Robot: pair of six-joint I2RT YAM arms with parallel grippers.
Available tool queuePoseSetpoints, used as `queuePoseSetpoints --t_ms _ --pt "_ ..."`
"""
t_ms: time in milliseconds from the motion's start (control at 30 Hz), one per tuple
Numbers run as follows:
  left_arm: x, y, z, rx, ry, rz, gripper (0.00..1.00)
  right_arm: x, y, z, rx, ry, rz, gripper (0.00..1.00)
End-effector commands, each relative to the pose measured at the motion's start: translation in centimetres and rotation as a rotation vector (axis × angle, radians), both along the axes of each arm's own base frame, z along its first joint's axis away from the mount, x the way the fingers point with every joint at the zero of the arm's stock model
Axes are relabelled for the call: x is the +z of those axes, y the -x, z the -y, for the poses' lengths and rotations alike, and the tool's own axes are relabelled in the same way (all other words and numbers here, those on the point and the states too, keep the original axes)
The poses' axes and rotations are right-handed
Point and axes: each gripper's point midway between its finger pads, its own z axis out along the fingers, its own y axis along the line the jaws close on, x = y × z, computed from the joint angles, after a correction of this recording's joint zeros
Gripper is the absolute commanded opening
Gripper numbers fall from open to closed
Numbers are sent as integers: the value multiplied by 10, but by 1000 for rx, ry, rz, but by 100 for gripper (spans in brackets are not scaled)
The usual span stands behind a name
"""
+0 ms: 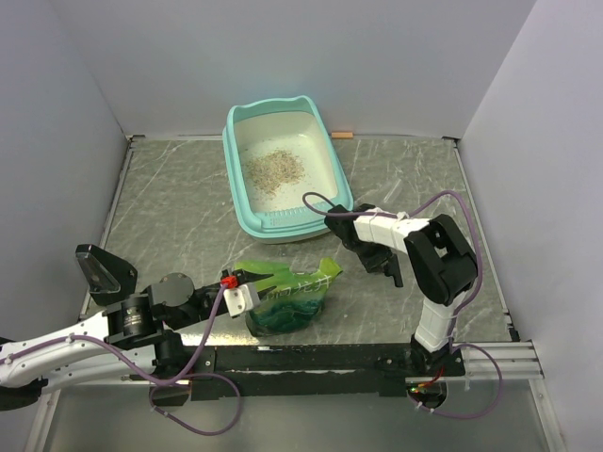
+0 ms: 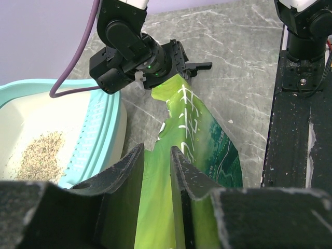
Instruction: Fill the litter box with clean litter
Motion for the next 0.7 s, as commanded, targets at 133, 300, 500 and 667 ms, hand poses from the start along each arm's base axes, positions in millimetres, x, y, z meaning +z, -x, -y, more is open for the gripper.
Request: queuePoseSetpoints --t_ms 133,300,500,667 --pt "3 -1 1 6 29 -11 32 -8 -7 6 -2 -2 -46 45" --pt "1 -1 2 6 21 -12 32 -11 -6 3 2 -39 -64 41" --pt "1 -2 2 9 21 -13 32 -11 -7 4 -5 -49 -65 32" --pt "0 -2 2 9 19 -15 32 -12 -6 2 -1 -63 -72 22"
